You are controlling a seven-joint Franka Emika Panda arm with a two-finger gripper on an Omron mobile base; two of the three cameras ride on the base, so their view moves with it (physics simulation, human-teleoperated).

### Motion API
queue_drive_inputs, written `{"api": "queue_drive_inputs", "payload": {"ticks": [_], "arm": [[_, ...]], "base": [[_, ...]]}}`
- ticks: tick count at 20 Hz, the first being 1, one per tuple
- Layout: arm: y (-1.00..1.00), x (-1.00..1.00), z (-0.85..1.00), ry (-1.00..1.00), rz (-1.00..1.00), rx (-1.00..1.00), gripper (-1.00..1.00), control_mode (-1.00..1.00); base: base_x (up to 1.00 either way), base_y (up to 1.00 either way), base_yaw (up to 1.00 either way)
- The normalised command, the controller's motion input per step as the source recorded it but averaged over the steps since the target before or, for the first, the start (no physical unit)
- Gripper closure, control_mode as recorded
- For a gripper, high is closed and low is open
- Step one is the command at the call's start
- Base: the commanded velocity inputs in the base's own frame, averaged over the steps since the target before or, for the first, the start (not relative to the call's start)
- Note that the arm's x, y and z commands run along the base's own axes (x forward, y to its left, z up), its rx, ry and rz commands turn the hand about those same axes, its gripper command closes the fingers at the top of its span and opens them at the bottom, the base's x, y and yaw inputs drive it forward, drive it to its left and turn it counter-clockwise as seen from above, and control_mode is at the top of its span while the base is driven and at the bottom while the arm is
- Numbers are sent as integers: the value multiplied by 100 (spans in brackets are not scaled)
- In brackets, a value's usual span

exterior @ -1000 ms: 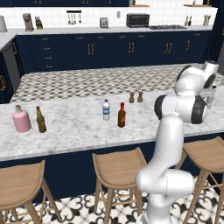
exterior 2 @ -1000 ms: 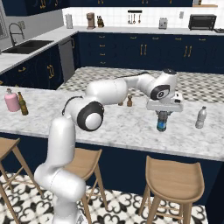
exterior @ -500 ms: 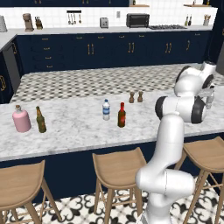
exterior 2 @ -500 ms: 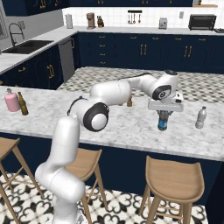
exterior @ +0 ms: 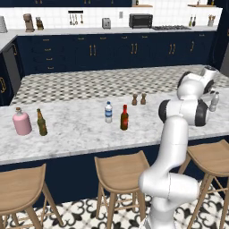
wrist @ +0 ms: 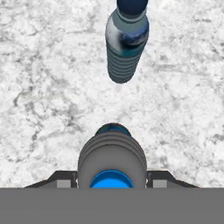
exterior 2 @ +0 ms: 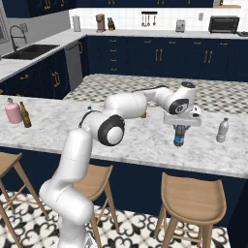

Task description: Move the plastic bottles in the middle to the plastics group, and the glass bottles in the middle to the glass group.

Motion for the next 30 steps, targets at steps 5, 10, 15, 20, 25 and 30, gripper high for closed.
{"api": "queue_drive_inputs", "payload": {"ticks": [5, 10, 15, 20, 25, 30], "arm": [[3, 45, -20, 0, 0, 0, 100, -100], [0, 27, -12, 0, 0, 0, 100, -100], [0, 8, -35, 0, 0, 0, 100, -100], [0, 0, -2, 0, 0, 0, -100, -100], [0, 0, 0, 0, 0, 0, -100, -100], [1, 0, 0, 0, 0, 0, -100, -100]], "base": [[0, 0, 0], [0, 0, 0], [0, 0, 0], [0, 0, 0], [0, 0, 0], [0, 0, 0]]}}
